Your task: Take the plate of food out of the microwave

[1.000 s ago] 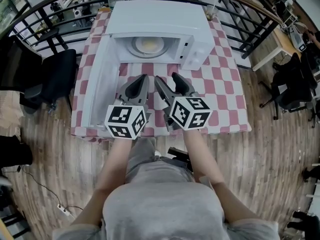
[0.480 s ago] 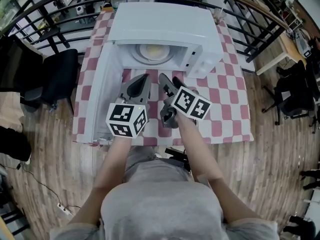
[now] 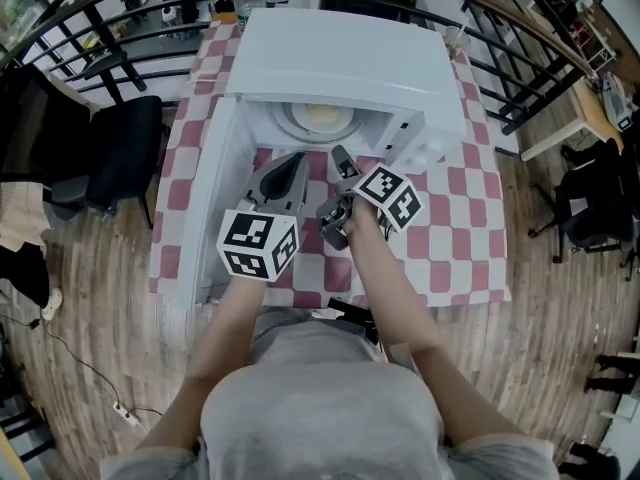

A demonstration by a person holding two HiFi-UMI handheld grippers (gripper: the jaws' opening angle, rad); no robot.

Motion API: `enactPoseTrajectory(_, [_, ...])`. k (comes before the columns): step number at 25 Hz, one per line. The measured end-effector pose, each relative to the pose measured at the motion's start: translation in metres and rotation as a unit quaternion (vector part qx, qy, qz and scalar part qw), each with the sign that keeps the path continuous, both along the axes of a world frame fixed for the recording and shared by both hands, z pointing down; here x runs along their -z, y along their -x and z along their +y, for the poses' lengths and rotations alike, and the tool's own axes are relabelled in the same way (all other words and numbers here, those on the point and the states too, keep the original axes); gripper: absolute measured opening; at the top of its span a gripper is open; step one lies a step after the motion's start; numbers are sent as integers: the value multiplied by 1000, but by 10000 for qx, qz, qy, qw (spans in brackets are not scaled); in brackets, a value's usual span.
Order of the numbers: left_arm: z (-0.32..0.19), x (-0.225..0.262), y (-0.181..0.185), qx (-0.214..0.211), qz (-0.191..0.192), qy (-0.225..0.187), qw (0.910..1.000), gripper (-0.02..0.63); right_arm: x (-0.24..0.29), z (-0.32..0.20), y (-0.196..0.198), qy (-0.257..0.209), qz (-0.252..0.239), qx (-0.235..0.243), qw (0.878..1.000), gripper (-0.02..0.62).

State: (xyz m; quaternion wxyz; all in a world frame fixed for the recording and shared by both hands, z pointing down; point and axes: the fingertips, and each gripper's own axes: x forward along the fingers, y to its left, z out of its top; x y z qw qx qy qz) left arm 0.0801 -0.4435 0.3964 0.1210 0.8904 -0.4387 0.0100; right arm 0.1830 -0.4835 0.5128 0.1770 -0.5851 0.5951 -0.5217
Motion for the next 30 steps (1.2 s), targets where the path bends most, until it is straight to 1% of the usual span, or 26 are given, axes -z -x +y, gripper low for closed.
enactPoseTrajectory(7, [-8, -12, 4, 50, -18, 116, 9999, 3, -31, -22, 2, 433, -449, -366, 9974, 304])
enactPoseTrajectory(13, [-16, -22, 19, 204, -59, 245, 9995, 3, -49, -44, 6, 740, -512, -717, 9934, 304])
enactPoseTrajectory(16, [-17, -26, 20, 177, -108, 283, 9994, 3, -58, -55, 8, 915, -569, -842, 9906, 304])
enactPoseTrajectory(21, [-17, -34, 20, 112, -174, 357, 9991, 3, -67, -69, 8, 1145, -517, -1038, 9866, 304])
enactPoseTrajectory(30, [-27, -36, 26, 191, -106, 422, 9989, 3, -83, -78, 4, 1644, -444, -1308, 9767, 304])
